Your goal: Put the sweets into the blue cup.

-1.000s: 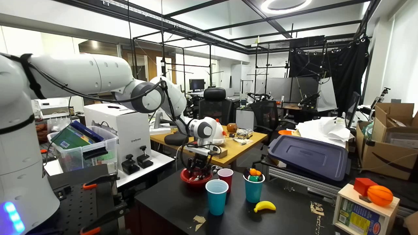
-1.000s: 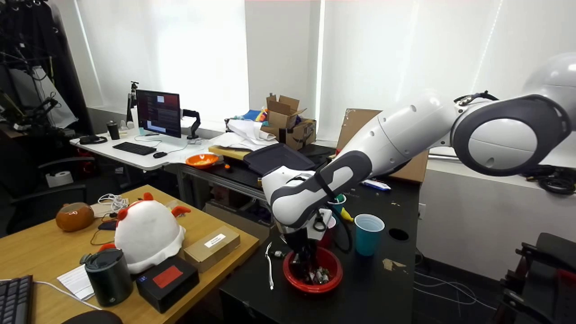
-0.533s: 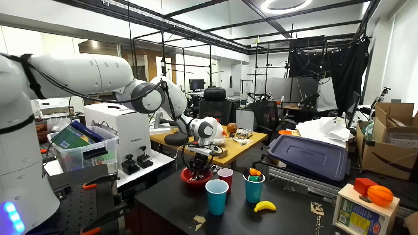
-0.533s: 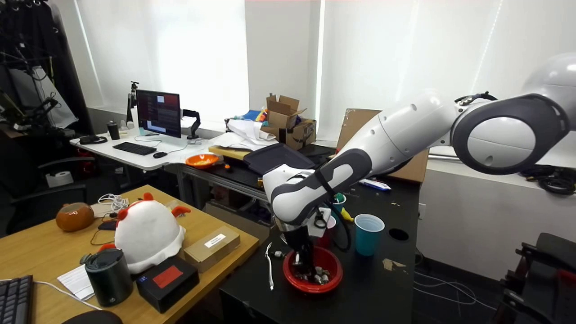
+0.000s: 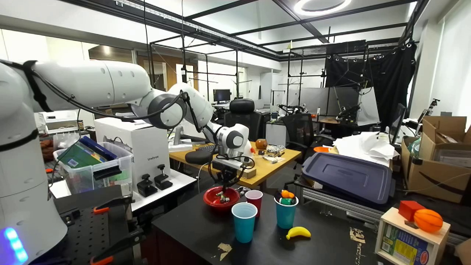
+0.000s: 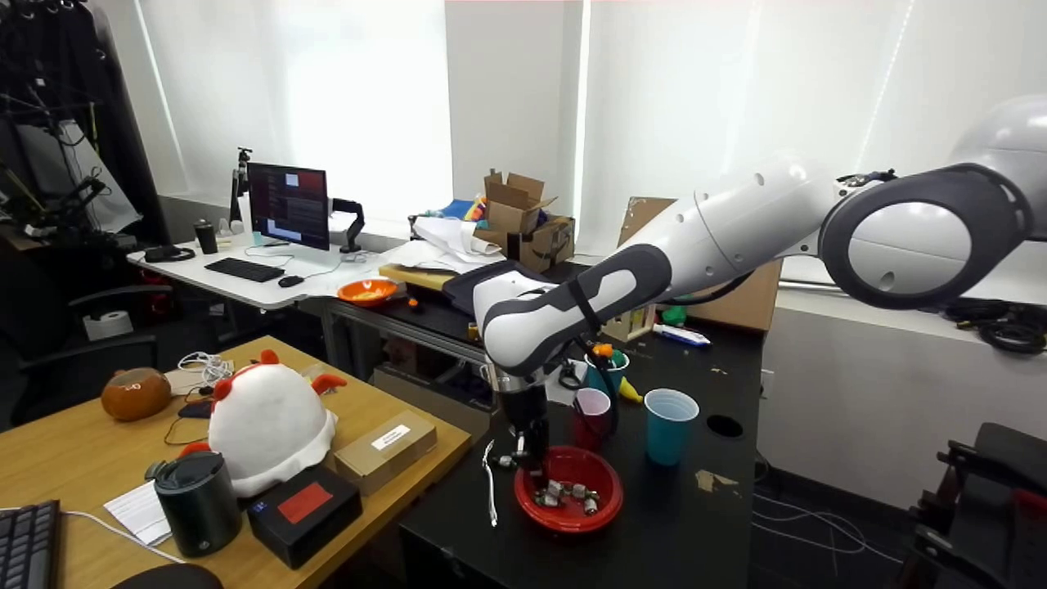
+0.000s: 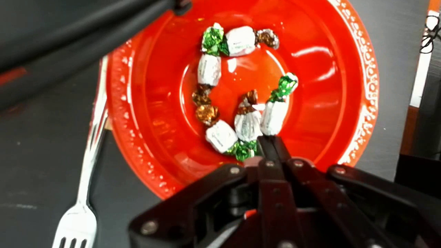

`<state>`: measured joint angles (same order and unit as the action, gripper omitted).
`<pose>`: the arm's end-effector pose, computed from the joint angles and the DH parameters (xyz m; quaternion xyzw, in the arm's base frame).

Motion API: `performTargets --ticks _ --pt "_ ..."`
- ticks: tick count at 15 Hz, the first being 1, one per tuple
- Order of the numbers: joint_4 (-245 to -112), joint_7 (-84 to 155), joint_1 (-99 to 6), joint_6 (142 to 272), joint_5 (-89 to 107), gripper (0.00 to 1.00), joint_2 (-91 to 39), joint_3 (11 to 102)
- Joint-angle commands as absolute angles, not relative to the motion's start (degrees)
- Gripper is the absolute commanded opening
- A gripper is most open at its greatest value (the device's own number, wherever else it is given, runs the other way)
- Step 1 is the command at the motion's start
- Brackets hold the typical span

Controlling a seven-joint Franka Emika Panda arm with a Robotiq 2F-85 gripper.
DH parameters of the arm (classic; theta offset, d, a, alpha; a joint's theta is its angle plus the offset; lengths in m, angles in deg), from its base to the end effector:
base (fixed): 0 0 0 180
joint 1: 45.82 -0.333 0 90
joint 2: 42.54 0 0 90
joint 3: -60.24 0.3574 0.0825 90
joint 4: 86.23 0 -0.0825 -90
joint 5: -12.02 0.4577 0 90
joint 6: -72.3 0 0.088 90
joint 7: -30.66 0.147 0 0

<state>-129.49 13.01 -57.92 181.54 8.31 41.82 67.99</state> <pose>0.7827 0.2304 -0.0914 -0.9448 -0.2847 0.1561 0.0445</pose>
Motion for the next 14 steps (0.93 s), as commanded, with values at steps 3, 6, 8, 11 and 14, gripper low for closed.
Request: performTargets --ticks 3,6,8,11,14 --pt "-125.4 8.9 -57.3 177.8 10.0 0.0 41.8 69.3" --pt "-126.6 7.1 -56.4 176.2 9.5 0.0 39.6 69.7" --pt "-126.5 5.7 -55.7 174.6 9.7 0.0 38.4 69.8" --pt "-126.4 2.4 -54.3 171.7 9.6 0.0 36.5 70.5" --pt "-127.1 0.7 -52.5 169.8 10.0 0.0 34.1 71.1"
